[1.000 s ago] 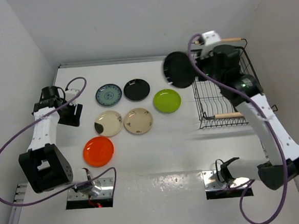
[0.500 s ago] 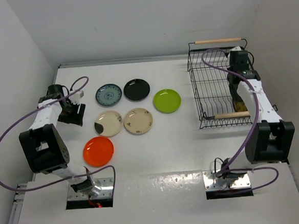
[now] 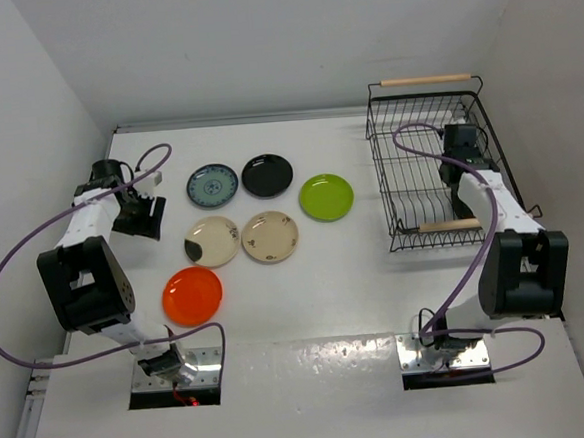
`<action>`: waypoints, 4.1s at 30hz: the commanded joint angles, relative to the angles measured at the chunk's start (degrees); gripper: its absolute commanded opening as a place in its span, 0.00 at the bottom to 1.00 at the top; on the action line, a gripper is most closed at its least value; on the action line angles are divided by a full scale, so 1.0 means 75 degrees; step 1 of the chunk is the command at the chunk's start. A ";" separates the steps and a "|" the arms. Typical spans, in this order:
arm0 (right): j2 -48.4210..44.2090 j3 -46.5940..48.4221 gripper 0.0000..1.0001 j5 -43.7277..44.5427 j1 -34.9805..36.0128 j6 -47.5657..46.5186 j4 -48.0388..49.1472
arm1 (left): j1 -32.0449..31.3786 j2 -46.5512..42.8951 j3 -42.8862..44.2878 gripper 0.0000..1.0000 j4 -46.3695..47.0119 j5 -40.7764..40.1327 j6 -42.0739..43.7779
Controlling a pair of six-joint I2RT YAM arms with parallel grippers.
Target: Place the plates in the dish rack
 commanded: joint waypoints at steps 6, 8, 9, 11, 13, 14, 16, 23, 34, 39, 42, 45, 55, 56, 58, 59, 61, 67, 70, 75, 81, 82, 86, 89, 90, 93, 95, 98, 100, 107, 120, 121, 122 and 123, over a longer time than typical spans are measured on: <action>0.0161 -0.0242 0.00 -0.0071 -0.0041 0.0729 0.0342 | -0.0042 0.0042 0.0239 0.71 0.0061 0.0009 -0.0049; 0.0277 -0.0244 0.00 -0.0095 -0.0041 0.0729 0.0344 | -0.0042 0.0042 0.0239 0.71 0.0061 0.0009 -0.0049; 0.0325 -0.0197 0.04 -0.0095 -0.0029 0.0799 0.0216 | -0.0042 0.0042 0.0239 0.71 0.0061 0.0009 -0.0049; 0.0512 0.0025 0.24 -0.0129 -0.0029 0.0916 0.0029 | -0.0042 0.0042 0.0320 0.71 0.0061 0.0009 -0.0120; 0.0606 0.0247 0.37 -0.0118 -0.0041 0.0975 -0.0078 | -0.0112 0.0042 0.0391 0.71 0.0061 0.0080 -0.0120; 0.0618 0.0295 0.41 -0.0130 -0.0041 0.0975 -0.0124 | -0.0194 0.0042 0.0484 0.71 0.0061 0.0149 -0.0120; 0.0583 0.0470 0.49 -0.0200 -0.0029 0.1033 -0.0137 | -0.0322 -0.0027 0.0601 0.71 -0.0009 0.0220 -0.0120; 0.0104 0.1641 0.83 -0.0738 0.0041 0.1771 -0.0687 | -0.1867 0.0615 0.2391 0.71 -0.0009 0.0898 -0.0119; -0.1127 0.2030 0.89 -0.1957 0.0615 0.2990 -0.1097 | -0.3675 0.4341 0.6164 0.68 0.0705 0.1885 -0.2064; -0.1432 0.2100 0.89 -0.2460 0.0767 0.3224 -0.1284 | -0.3992 0.5630 0.7491 0.72 0.1396 0.0796 -0.2380; -0.1549 0.2171 0.89 -0.2754 0.1000 0.3377 -0.1472 | -0.3852 0.6299 0.7962 0.76 0.1888 0.0630 -0.2860; -0.1620 0.2171 0.89 -0.2836 0.1153 0.3343 -0.1554 | -0.3781 0.6709 0.7962 0.77 0.2065 0.0852 -0.2862; -0.1503 0.2546 0.87 -0.2568 0.1470 0.3342 -0.1590 | -0.3781 0.6770 0.6592 0.59 0.1561 0.2270 -0.2100; -0.1503 0.2546 0.87 -0.2521 0.1506 0.3319 -0.1543 | -0.3781 0.6769 0.6591 0.55 0.1561 0.2352 -0.1996; -0.1526 0.2511 0.87 -0.2368 0.1634 0.3284 -0.1496 | -0.3781 0.6769 0.6591 0.42 0.1479 0.2353 -0.1995; -0.1526 0.2488 0.87 -0.2333 0.1681 0.3272 -0.1450 | -0.3781 0.6699 0.6591 0.38 0.1479 0.2353 -0.1995; -0.1573 0.2499 0.87 -0.2216 0.1775 0.3260 -0.1472 | -0.3781 0.6699 0.6591 0.25 0.1409 0.2423 -0.1995; -0.1679 0.2429 0.87 -0.2157 0.2045 0.3050 -0.1414 | -0.3711 0.5997 0.6754 0.00 0.1409 0.2037 -0.1924; -0.1714 0.2452 0.87 -0.2726 0.2232 0.3049 -0.1613 | -0.3710 0.5634 0.6930 0.00 0.1269 0.2422 -0.1924; -0.1620 0.2932 0.87 -0.4940 0.2630 0.3142 -0.2069 | -0.3710 0.4254 0.7187 0.00 0.1093 0.2740 -0.1854; -0.1386 0.2608 0.87 -0.6679 0.3110 0.4208 -0.1076 | -0.4085 0.2704 0.6978 0.00 0.0566 0.3066 -0.1609; -0.1351 0.2477 0.87 -0.6762 0.3181 0.4534 -0.0390 | -0.4190 0.2586 0.6978 0.00 0.0414 0.3381 -0.1608; -0.0988 0.2124 0.85 -0.7441 0.3509 0.5111 0.0706 | -0.4577 0.1920 0.6814 0.00 -0.0498 0.4168 -0.1304; -0.0485 0.2182 0.85 -0.7711 0.3697 0.5474 0.1128 | -0.4800 0.1485 0.6533 0.00 -0.0701 0.4789 -0.0999; -0.0298 0.2206 0.83 -0.7967 0.3744 0.5661 0.1222 | -0.4882 0.1217 0.6323 0.00 -0.0701 0.4999 -0.0998; -0.0073 0.2148 0.74 -0.8168 0.3884 0.5850 0.1363 | -0.4953 0.0934 0.6158 0.00 -0.0771 0.5071 -0.0998; -0.0003 0.1926 0.56 -0.8157 0.4072 0.5990 0.1596 | -0.4953 0.0793 0.6076 0.00 -0.0771 0.5072 -0.0998; -0.0084 0.1609 0.14 -0.8332 0.4213 0.6154 0.1923 | -0.4953 0.0629 0.5993 0.00 -0.0771 0.4909 -0.1069; -0.0272 0.1422 0.00 -0.8217 0.4225 0.6155 0.1984 | -0.4871 0.0628 0.5911 0.00 -0.0771 0.4710 -0.1069; -0.1161 0.2155 0.00 -0.5864 0.3957 0.4879 0.0639 | -0.4204 0.0815 0.6109 1.00 -0.0701 0.2929 -0.1584; -0.0778 0.3040 0.00 -0.0176 0.1237 0.1151 -0.1613 | -0.2960 0.0687 0.3559 0.98 -0.0232 0.1791 -0.1163; -0.0683 0.2887 0.00 -0.0327 0.1016 0.1116 -0.1718 | -0.2960 0.0687 0.3428 0.98 -0.0232 0.1791 -0.1093; -0.0682 0.2793 0.00 -0.0398 0.0874 0.1104 -0.1707 | -0.2960 0.0687 0.3322 0.98 -0.0232 0.1791 -0.1092; -0.0624 0.2548 0.00 -0.0469 0.0861 0.1081 -0.1672 | -0.2960 0.0687 0.3159 0.98 -0.0232 0.1721 -0.1092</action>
